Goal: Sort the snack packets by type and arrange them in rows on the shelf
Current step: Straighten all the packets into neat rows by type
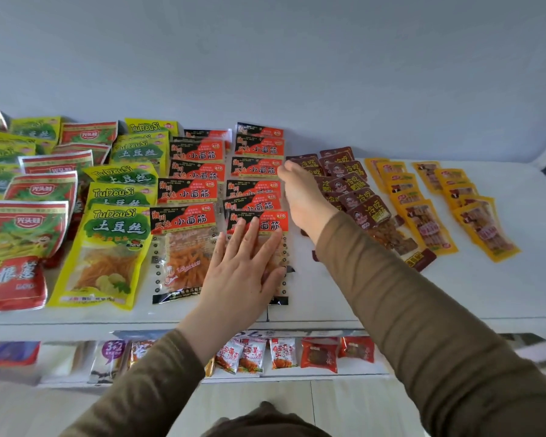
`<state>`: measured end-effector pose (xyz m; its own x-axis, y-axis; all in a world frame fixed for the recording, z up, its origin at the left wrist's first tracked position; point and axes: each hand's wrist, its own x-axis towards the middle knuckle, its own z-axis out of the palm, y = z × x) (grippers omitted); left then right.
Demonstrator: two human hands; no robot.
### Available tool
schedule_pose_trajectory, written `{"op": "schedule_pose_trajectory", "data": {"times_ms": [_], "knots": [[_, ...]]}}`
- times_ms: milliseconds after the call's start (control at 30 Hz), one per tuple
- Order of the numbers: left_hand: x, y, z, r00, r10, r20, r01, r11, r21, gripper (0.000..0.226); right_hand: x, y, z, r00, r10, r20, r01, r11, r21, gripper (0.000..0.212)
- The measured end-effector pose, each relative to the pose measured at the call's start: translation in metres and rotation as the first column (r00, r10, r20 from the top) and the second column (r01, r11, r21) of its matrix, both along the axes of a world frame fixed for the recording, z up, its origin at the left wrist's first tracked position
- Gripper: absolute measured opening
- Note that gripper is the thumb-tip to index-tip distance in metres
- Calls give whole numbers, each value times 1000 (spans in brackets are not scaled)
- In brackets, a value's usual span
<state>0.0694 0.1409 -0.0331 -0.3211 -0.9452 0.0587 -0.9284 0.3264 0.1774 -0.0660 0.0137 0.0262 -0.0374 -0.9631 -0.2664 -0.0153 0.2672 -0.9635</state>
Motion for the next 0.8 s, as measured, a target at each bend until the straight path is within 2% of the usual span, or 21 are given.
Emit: {"op": "schedule_pose_trajectory", "data": {"times_ms": [167, 267, 467, 633, 800], "knots": [[7, 7, 10, 998, -5, -69, 2, 999, -39, 67, -7, 16, 1, 998, -51, 45, 52, 998, -33, 52], [21, 13, 15, 997, 1, -72, -8, 996, -87, 63, -18, 47, -12, 996, -68, 59, 71, 996, -53, 50], [23, 22, 5, 999, 6, -33, -8, 999, -51, 74, -11, 109, -35, 994, -23, 110, 27, 999, -33, 50], [15, 24, -1, 996, 15, -85, -19, 998, -56, 75, -6, 129, -40, 995, -24, 92, 28, 999, -34, 49], [16, 24, -1, 997, -9, -75, 4, 998, -65, 73, -7, 136, -36, 998, -6, 65, 10, 998, -57, 50]]}}
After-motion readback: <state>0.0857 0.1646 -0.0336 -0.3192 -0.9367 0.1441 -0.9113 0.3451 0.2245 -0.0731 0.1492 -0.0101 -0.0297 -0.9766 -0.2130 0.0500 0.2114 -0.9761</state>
